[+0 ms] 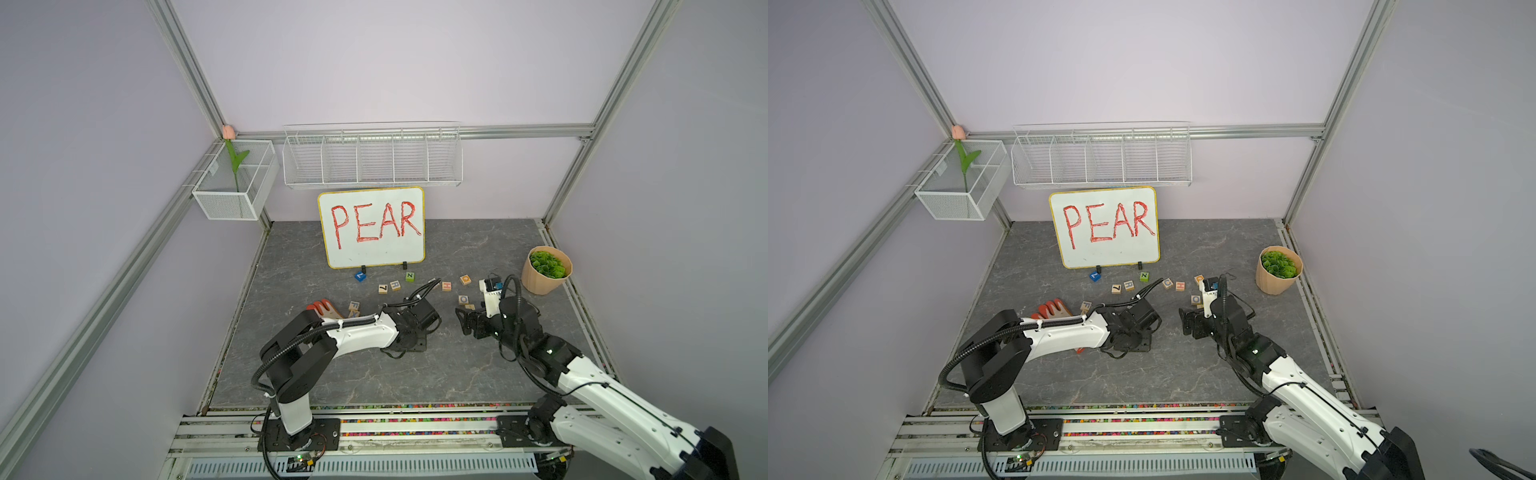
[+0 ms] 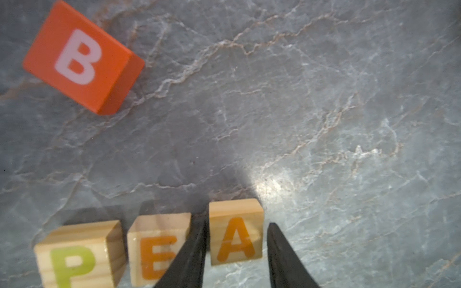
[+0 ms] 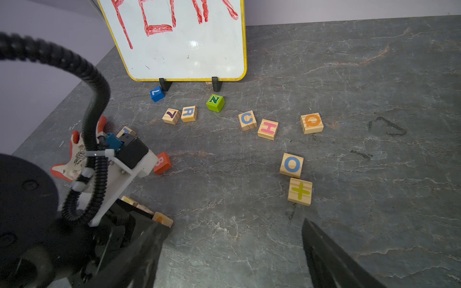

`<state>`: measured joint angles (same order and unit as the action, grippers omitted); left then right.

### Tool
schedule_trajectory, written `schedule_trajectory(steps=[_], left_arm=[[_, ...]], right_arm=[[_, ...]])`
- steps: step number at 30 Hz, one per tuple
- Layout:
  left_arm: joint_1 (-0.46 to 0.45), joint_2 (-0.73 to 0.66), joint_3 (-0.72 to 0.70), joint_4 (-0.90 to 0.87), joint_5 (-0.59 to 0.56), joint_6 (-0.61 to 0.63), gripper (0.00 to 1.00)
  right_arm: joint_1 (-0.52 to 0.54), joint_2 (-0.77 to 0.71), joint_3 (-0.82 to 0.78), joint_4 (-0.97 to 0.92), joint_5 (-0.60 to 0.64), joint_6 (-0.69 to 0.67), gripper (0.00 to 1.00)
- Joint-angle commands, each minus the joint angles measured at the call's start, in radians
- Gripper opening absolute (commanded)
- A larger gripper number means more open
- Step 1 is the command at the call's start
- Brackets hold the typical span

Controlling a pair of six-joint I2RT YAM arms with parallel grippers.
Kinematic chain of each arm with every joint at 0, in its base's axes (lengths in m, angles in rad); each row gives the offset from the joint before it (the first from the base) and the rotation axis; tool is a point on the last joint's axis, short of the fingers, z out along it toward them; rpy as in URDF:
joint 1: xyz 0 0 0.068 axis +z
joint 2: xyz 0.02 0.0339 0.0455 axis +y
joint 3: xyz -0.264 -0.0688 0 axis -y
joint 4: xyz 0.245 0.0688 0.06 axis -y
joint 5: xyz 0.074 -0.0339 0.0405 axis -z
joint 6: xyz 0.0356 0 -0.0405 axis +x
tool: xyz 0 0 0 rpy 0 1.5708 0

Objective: Spell the uppercase word “pear” with letter blocks
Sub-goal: Place the letter block at the center of the board, then move the letter block to the center of the board.

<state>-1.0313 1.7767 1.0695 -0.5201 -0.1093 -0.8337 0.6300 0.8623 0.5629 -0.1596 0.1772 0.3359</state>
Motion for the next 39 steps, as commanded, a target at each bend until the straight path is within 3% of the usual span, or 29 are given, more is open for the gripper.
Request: schedule_trajectory(steps=[1, 15, 28, 39], left_arm=[[-0.013, -0.014, 0.033, -0.036, -0.038, -0.008, 0.42], [-0.044, -0.042, 0.048, -0.048, -0.113, 0.005, 0.44], [-0.044, 0.067, 0.161, -0.076, -0.188, 0.081, 0.44], [-0.039, 0.118, 0.192, -0.058, -0.13, 0.124, 0.43]], right_arm=[[0.0, 0.006, -0.006, 0.006, 0.011, -0.012, 0.89], [0.0, 0.011, 0.0, 0.012, 0.021, -0.016, 0.89], [-0.001, -0.024, 0.015, -0.036, 0.06, -0.03, 0.89], [-0.001, -0.056, 0.008, -0.062, 0.077, -0.018, 0.89]])
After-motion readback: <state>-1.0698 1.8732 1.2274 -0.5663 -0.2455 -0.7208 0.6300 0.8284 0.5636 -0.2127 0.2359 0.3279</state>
